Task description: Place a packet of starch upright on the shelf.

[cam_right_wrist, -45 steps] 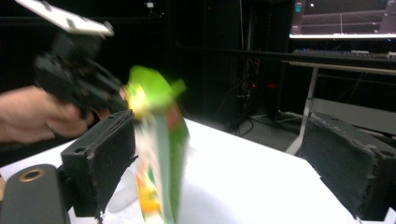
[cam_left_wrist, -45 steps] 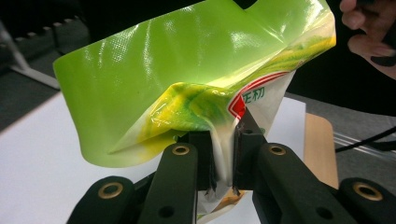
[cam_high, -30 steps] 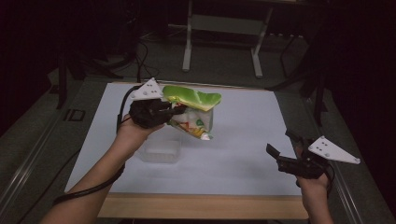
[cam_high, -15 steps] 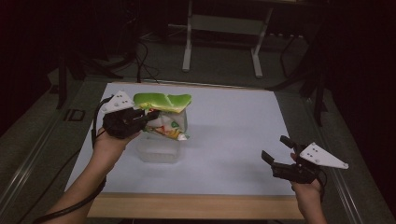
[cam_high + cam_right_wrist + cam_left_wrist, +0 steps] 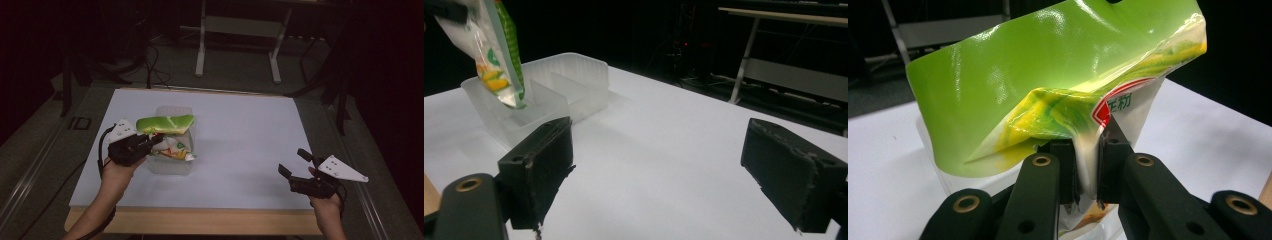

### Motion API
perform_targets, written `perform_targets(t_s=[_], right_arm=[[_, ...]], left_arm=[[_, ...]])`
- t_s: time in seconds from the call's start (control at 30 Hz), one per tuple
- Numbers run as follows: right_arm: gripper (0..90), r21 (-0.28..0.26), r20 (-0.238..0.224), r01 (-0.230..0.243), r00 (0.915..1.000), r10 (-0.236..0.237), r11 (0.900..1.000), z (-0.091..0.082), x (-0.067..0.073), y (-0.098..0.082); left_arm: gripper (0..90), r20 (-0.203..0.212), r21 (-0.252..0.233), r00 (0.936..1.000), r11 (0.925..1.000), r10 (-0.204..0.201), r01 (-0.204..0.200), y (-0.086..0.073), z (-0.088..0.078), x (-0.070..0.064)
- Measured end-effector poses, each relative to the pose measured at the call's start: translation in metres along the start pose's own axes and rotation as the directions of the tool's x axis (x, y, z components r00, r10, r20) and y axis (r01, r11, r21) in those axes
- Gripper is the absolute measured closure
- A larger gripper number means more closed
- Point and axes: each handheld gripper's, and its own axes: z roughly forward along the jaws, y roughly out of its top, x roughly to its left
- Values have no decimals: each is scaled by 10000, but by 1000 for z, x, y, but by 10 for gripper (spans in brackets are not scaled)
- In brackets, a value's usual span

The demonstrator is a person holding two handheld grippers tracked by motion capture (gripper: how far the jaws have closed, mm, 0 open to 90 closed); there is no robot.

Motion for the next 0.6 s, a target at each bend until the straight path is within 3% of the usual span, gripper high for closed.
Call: perform_targets(t_s=[0.07,0.23,0.4,0.6], right_arm=[[134,114,14,12,10000,-12,9999,2,0,-2],[135,138,-57,-28,10000,29,9999,4,1,-4],[135,120,-74,-63,10000,64,9999,4,0,-5],[135,167,-189,-117,9997,120,9998,6,1,-7]], left_arm=[[822,-79,58,9999,9999,-108,108,-7,3,-1],[821,-596,351,9971,9984,468,-447,-20,10,-8],[822,-868,309,9953,9987,429,-404,-29,9,-2],[823,-742,569,9962,9976,448,-407,-41,11,3]])
